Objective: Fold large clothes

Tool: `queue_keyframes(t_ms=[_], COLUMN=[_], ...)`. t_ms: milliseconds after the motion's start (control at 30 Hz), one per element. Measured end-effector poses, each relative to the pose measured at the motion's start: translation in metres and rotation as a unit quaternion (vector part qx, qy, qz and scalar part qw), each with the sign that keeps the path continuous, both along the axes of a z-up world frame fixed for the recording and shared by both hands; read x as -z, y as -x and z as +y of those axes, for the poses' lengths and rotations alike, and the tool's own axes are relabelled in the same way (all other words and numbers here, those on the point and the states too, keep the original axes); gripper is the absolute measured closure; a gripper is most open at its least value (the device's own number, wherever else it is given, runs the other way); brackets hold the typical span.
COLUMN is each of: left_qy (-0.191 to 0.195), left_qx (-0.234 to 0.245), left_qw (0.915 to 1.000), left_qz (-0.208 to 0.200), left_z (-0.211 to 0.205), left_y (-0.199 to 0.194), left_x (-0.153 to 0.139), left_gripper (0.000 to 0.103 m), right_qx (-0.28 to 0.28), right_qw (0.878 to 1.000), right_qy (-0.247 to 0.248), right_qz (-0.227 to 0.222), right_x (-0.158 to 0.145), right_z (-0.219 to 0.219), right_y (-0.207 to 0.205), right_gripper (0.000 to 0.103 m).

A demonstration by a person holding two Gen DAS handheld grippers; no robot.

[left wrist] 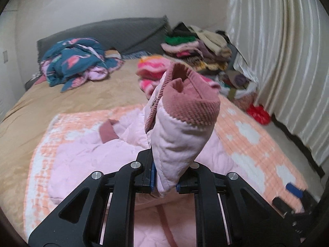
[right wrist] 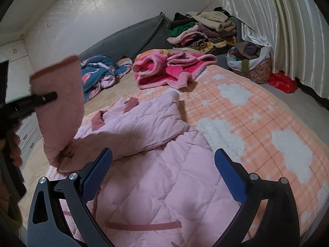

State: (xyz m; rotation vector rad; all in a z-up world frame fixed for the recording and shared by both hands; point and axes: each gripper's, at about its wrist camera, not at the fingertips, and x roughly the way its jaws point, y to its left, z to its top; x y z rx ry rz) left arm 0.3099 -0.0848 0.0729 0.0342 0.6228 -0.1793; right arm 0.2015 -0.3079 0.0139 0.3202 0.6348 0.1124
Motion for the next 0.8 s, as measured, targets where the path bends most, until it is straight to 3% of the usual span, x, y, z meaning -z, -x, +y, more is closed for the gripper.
queue_keyframes(t_ms=[167, 333, 433, 500, 567, 733, 800], left_qy=[-0.021, -0.086, -0.103, -0.116, -0.118, -0.113, -0.091], left_qx=[0.021, 0.048, 0.065, 0.074, 0.086, 0.116, 0.128], left_qw=[0.999, 0.9921, 0.9875, 0.9845, 0.9812, 0.9744, 0.9724], left_qz=[0.033, 0.077, 0.1, 0.109, 0.126, 0.156, 0.173], left_z=[-0.026, -0.057, -0.068, -0.073, -0.075, -0.078, -0.075], left_y=[-0.01, -0.013, -0.011, -0.007, -0.005, 0.008, 0.012], left_x=[0.037, 0.075, 0.092, 0.099, 0.105, 0.109, 0.105], left_gripper=[0.093, 0.085, 0.06, 0.054, 0.033, 0.014, 0.012], right_qx=[0.022, 0.046, 0.052, 0.055, 0.06, 0.067, 0.068], right_qw=[1.0, 0.999, 0.998, 0.998, 0.998, 0.997, 0.997], right_qy=[0.007, -0.003, -0.003, -0.005, -0.007, -0.01, -0.009], right_qz=[0.01, 0.017, 0.02, 0.02, 0.022, 0.024, 0.024], right_x=[0.006, 0.012, 0.014, 0.016, 0.017, 0.018, 0.017], right_z=[-0.02, -0.037, -0.042, -0.046, -0.049, -0.055, -0.055], right_y=[0.004, 0.007, 0.008, 0.008, 0.008, 0.009, 0.009], right_gripper=[0.004, 0.004, 0.004, 0.004, 0.004, 0.004, 0.004])
